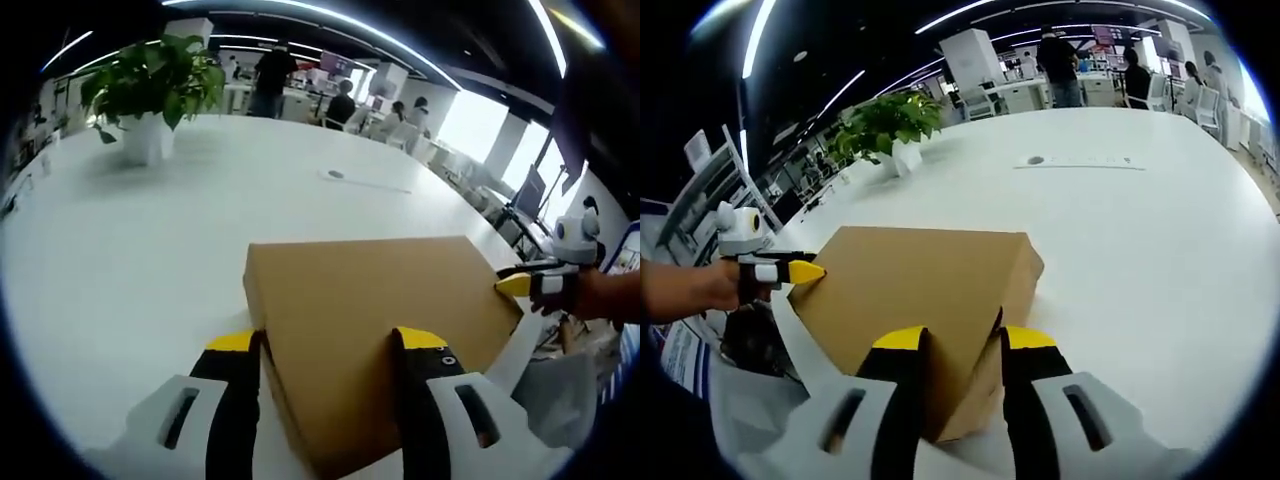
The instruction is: Operate the shoe box by opening the lid, removing the specified soft item, and placing it in the target area until the item is outside and the box remains undamaged.
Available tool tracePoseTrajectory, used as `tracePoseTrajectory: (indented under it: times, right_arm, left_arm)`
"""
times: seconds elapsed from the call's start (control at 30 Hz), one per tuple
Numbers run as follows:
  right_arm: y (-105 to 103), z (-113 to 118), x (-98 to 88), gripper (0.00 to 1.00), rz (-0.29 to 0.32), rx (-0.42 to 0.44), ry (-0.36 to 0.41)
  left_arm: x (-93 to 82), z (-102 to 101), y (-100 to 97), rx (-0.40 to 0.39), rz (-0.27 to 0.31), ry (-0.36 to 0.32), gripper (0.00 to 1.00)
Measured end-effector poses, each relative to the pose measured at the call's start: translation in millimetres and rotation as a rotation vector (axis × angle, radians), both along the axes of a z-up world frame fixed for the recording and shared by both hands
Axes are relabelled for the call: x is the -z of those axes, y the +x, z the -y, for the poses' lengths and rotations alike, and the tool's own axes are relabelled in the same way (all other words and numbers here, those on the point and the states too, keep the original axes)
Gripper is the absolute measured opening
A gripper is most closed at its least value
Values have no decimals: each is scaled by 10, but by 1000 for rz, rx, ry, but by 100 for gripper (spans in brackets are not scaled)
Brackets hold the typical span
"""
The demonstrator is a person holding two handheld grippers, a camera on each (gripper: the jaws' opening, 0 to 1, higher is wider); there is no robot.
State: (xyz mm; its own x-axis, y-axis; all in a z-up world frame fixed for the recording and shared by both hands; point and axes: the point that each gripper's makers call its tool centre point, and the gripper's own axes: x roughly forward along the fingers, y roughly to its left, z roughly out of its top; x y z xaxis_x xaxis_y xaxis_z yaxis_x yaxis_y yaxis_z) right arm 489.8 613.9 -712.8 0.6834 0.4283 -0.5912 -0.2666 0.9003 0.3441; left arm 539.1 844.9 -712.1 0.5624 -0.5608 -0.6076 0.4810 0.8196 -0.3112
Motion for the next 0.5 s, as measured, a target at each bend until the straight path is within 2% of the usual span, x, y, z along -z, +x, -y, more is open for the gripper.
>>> tracePoseTrajectory:
  times: [0.5]
  right_arm:
    - [-172,-112,3,26,-1,-1,6]
  left_arm:
    - [1,-104,-172,0,-6,5,53]
